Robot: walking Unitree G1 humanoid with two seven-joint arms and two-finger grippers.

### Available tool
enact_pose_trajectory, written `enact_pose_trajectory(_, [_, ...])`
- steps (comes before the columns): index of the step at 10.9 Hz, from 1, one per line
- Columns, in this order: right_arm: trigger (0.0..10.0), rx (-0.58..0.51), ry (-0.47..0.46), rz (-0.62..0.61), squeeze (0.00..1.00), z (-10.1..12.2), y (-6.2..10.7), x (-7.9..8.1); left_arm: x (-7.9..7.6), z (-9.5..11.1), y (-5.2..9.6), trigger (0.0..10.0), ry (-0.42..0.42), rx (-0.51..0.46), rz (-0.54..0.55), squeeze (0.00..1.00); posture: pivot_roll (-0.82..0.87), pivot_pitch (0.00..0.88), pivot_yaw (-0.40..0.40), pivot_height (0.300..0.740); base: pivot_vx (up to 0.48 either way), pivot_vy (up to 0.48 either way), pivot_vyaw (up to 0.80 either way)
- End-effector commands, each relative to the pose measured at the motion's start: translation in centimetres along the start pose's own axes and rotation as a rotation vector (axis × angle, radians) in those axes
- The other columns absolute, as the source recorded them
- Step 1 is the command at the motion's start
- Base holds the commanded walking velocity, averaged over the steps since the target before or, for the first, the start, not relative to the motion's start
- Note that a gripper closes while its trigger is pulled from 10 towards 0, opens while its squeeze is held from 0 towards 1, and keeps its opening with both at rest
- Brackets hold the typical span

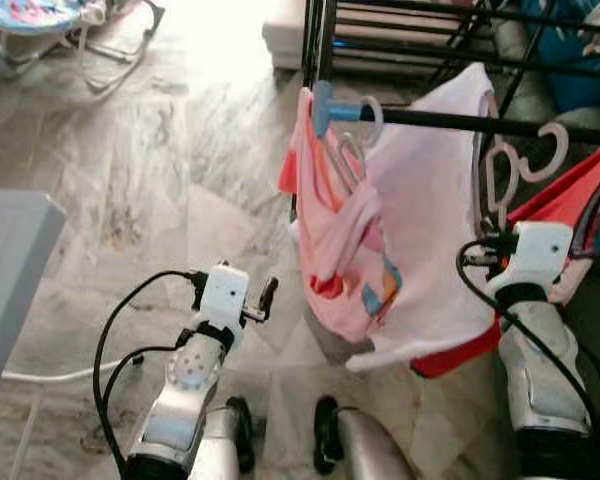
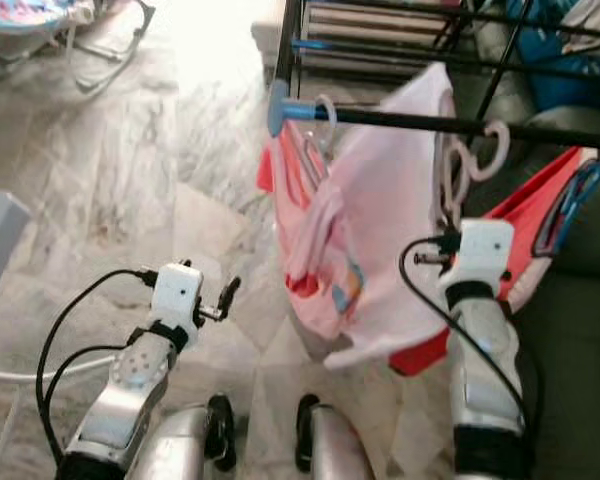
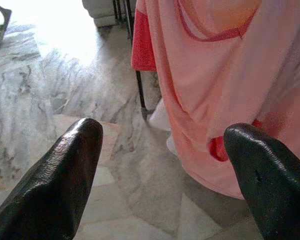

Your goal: Hang hanger

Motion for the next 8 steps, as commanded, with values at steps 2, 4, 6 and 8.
enact_pose_trajectory(2, [0.0, 0.007, 0.022, -0.067, 0.0, -0.6, 1.3, -0.8, 0.1, -0.7, 0.4, 10.0, -0.004, 0.021, -0.002, 0.0, -0.05, 0.238, -0.052, 0.74, 0.0, 0.0, 0.0])
enact_pose_trajectory(4, [0.0, 0.053, 0.016, -0.077, 0.0, -1.7, 2.1, -0.2, 0.2, -0.7, 0.4, 10.0, -0.009, 0.026, -0.001, 0.0, -0.04, 0.239, -0.048, 0.74, -0.15, 0.0, 0.0])
enact_pose_trajectory(6, [0.0, 0.043, -0.005, -0.063, 0.0, -1.3, 1.6, 0.9, 0.1, -0.4, 0.1, 10.0, -0.011, 0.018, 0.001, 0.0, -0.04, 0.236, -0.048, 0.74, -0.317, 0.0, 0.0])
enact_pose_trajectory(8, [0.0, 0.05, -0.033, -0.088, 0.0, -1.1, 0.9, 0.7, 0.2, -0.3, 0.0, 10.0, -0.011, 0.015, 0.006, 0.0, -0.04, 0.235, -0.051, 0.74, -0.317, 0.0, 0.0])
Point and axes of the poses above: a point about 5 cm out from each wrist's last joint towards the gripper, its own y axis pointing back from the gripper into the wrist, its own z axis along the axis of the wrist's last joint, x = y × z, the point moved 1 cm from there along -y, pointing out of the wrist towards the gripper, and after that the axes turned 3 degrees about y, right-handed, at the moved point
